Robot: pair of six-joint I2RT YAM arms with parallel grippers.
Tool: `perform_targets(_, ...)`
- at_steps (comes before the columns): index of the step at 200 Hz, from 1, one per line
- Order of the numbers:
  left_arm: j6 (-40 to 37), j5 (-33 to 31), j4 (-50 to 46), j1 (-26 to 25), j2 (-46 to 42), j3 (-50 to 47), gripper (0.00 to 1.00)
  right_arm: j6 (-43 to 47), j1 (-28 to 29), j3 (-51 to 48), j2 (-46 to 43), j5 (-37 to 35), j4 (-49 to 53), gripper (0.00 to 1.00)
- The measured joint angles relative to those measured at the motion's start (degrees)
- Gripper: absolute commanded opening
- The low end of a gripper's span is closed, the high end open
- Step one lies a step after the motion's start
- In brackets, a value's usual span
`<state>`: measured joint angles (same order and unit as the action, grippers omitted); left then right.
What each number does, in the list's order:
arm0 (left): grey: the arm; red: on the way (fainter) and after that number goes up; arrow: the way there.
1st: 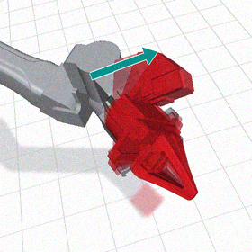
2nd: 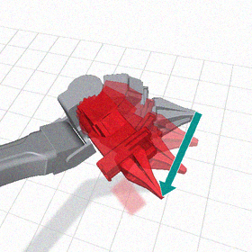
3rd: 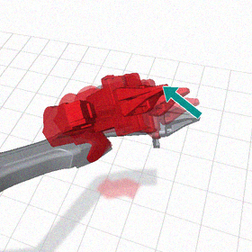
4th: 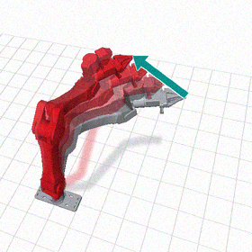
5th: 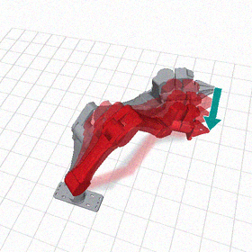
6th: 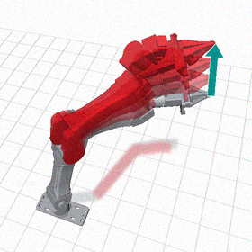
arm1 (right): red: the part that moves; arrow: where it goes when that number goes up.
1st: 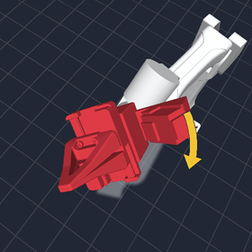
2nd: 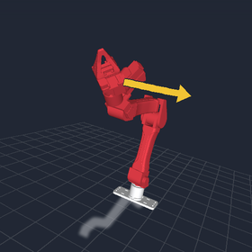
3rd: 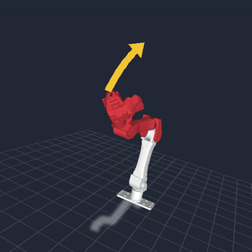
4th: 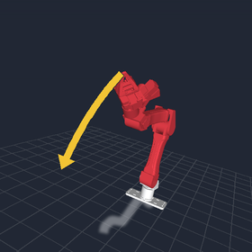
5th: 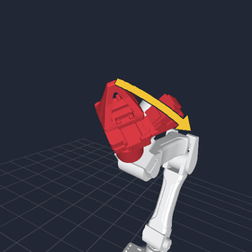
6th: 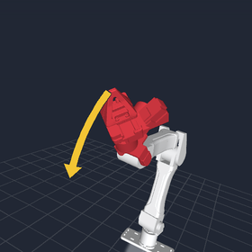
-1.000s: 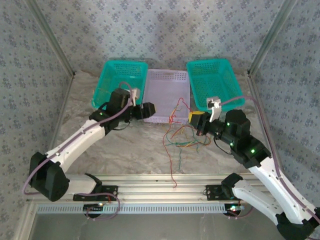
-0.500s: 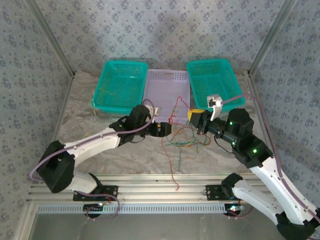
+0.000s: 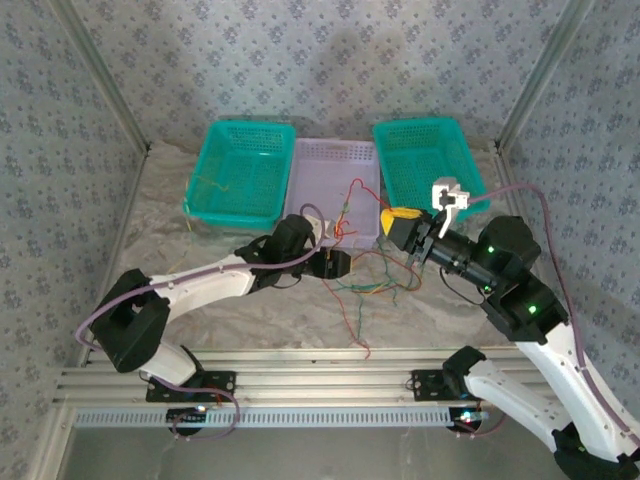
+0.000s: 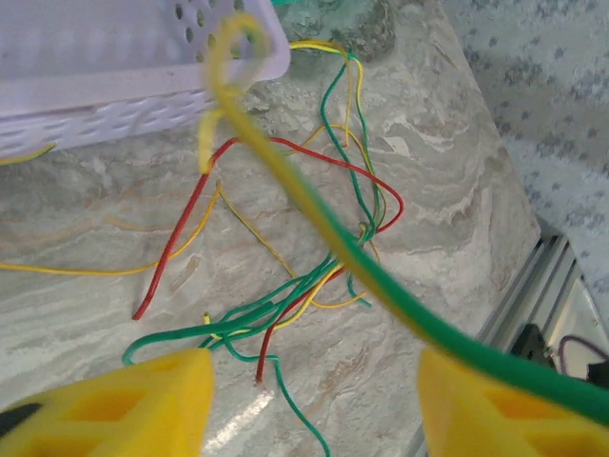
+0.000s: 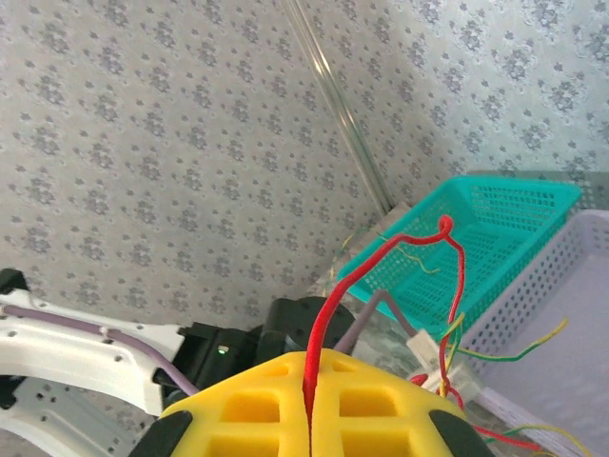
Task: Untangle the cables
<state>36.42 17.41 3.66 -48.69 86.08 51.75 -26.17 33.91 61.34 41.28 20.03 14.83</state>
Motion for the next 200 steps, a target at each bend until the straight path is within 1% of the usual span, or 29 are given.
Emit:
perform_targets(14,-0.3,0.0,0.4,-0.1,0.0,0.0,0.36,-0.2,0.0,0.0,0.0,0.2,0.0,0.0)
perform_targets(33,-0.3,0.0,0.7,-0.1,0.0,0.0,0.23,-0.2,0.0,0.0,0.0,0.2,0.0,0.0)
perform_targets(45,-0.3,0.0,0.7,-0.1,0.0,0.0,0.12,-0.2,0.0,0.2,0.0,0.0,0.4,0.0)
perform_targets(54,-0.9,0.0,0.6,-0.1,0.0,0.0,0.0,-0.1,0.0,0.7,0.0,-0.8,1.1,0.0)
perform_targets(89,-2.4,-0.6,-0.9,-0.2,-0.7,0.0,0.0,1.2,0.0,3.7,-1.1,-7.6,5.2,0.0)
perform_targets(110,-3.6,-1.6,-3.1,-0.2,-3.1,-0.1,0.0,1.8,0.0,4.6,-2.2,-11.7,6.9,0.0)
perform_targets(128,-5.0,-2.8,-5.6,-0.1,-6.7,-0.1,0.0,2.7,0.0,4.7,-3.3,-15.7,8.3,0.0)
perform_targets(151,-6.5,-4.0,-9.5,0.4,-11.9,-0.1,0.0,3.8,0.0,4.8,-4.2,-22.9,10.6,0.0)
perform_targets(175,-8.4,-5.3,-14.4,1.7,-16.7,-0.1,0.0,5.1,0.0,4.8,-4.7,-30.5,12.3,0.0)
perform_targets(200,-10.0,-6.6,-20.2,3.1,-20.5,-0.1,0.0,5.8,-0.1,4.8,-4.7,-36.6,14.1,0.0)
